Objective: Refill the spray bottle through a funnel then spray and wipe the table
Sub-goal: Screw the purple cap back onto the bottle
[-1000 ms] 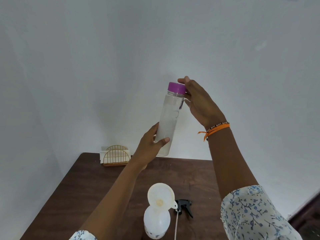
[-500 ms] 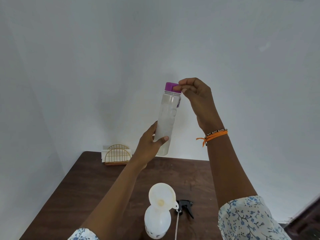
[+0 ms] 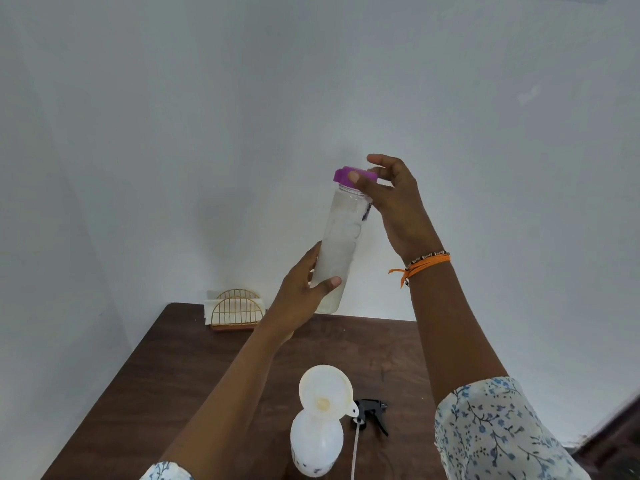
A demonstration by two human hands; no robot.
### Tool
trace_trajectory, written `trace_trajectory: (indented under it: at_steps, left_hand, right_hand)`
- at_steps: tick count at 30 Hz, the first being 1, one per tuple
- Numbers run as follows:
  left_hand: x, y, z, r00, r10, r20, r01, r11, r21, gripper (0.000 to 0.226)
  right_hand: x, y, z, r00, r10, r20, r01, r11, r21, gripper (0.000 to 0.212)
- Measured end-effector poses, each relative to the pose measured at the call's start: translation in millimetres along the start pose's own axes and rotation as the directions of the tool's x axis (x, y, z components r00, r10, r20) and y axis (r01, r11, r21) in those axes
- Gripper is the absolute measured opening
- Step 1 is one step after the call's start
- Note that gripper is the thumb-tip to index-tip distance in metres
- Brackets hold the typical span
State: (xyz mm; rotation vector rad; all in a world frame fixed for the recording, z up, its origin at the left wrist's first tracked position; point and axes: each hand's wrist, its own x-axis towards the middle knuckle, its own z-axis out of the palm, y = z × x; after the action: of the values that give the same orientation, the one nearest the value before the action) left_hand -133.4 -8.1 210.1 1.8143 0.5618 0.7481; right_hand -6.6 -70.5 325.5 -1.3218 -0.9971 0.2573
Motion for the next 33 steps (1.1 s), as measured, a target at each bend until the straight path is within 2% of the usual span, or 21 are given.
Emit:
trace_trajectory:
  at_steps: [4, 6, 9, 14, 16, 21, 27, 33]
  left_hand:
    - [-1.5, 0.0, 1.3, 1.0, 0.0, 0.009, 0.0, 0.999, -0.039, 0.063]
    - [-1.5, 0.2, 0.8, 1.0, -0.006, 0.015, 0.007, 0.998, -0.064, 0.063]
    - [-1.3, 0.9, 0.3, 1.0, -0.002, 0.014, 0.002, 0.999, -0.05, 0.063]
    - [-4.0, 2.8, 2.5, 1.0, 0.015, 0.011, -0.015, 1.0, -0.024, 0.063]
    - [-3.9, 3.0, 2.8, 1.0, 0.007, 0.012, -0.006, 0.999, -0.045, 0.063]
    - [-1.5, 3.8, -0.4, 1.0, 0.014, 0.004, -0.013, 0.999, -0.052, 0.063]
    - [-1.3, 4.5, 0.4, 0.998, 0.049, 0.028, -0.048, 0.998, -0.033, 0.063]
    - [0.3, 4.0, -2.6, 0.997, 0.028, 0.078, -0.016, 0.988, -0.154, 0.056]
  right_hand:
    - [-5.8, -0.5, 0.1, 0.993, 0.068, 0.094, -0.075, 0.995, 0.066, 0.077]
    - [-7.0, -0.2, -2.8, 0.984, 0.1, 0.148, -0.113, 0.99, 0.082, 0.067]
    - [-5.6, 2.4, -7.7, 0.983, 0.112, 0.144, -0.123, 0.99, 0.066, 0.053]
    - [-5.6, -2.3, 0.2, 0.996, 0.08, 0.026, -0.08, 0.997, 0.013, 0.072]
    - [-5.7, -3.6, 1.9, 0.993, 0.089, 0.076, -0.091, 0.996, 0.02, 0.073]
    - [-4.1, -3.4, -3.6, 0.979, 0.133, 0.154, -0.146, 0.986, 0.082, 0.058]
    - [-2.5, -9.2, 1.2, 0.992, 0.101, 0.073, -0.104, 0.994, 0.041, 0.077]
    - [-0.9, -3.9, -7.3, 0.97, 0.148, 0.191, -0.168, 0.982, 0.088, 0.052]
